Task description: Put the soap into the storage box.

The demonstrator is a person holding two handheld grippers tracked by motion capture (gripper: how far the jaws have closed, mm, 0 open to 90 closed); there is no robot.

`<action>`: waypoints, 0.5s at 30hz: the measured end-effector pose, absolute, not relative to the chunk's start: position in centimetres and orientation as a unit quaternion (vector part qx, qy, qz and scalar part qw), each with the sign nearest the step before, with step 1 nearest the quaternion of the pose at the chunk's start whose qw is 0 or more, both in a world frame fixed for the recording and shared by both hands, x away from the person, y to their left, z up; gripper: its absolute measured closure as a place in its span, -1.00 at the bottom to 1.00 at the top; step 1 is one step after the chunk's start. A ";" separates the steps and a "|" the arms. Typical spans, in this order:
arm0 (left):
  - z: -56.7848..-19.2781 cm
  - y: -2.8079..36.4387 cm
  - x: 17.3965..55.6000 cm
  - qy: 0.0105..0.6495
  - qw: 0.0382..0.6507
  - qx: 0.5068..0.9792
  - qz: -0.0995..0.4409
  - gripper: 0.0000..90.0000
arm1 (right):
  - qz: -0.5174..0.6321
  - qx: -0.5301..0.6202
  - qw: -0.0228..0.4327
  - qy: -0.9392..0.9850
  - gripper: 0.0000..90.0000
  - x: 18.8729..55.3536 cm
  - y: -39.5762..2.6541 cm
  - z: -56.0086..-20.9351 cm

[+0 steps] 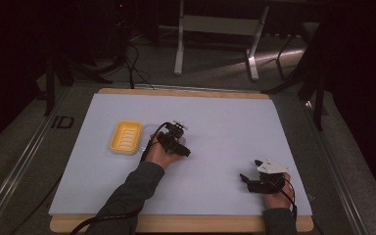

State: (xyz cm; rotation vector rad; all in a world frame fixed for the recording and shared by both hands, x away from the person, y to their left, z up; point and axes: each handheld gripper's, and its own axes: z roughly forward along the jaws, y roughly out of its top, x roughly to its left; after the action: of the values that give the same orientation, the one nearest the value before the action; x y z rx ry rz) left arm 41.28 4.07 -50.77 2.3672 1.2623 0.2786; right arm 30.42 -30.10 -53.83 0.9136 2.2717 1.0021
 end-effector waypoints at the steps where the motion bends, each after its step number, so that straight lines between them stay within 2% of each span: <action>1: -50.8 4.1 41.3 0.459 0.220 0.855 0.101 -0.61 | 0.366 0.334 0.245 0.833 -0.56 30.4 -30.1 -53.8; 7: -51.0 4.3 41.6 0.467 0.221 0.851 0.096 -0.41 | 0.365 0.333 0.244 0.834 -0.55 30.5 -30.0 -53.9; 9: -51.0 4.3 41.6 0.463 0.215 0.855 0.093 -0.26 | 0.364 0.332 0.244 0.835 -0.55 30.5 -30.0 -53.9; 15: -50.8 4.1 42.0 0.453 0.195 0.866 0.085 -0.05 | 0.362 0.330 0.244 0.837 -0.55 30.5 -30.0 -53.9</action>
State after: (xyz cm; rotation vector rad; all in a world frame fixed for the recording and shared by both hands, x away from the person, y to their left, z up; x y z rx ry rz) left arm 41.97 4.13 -50.81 2.4259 1.2703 0.2387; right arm 30.47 -29.96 -53.88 0.9022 2.2856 0.9888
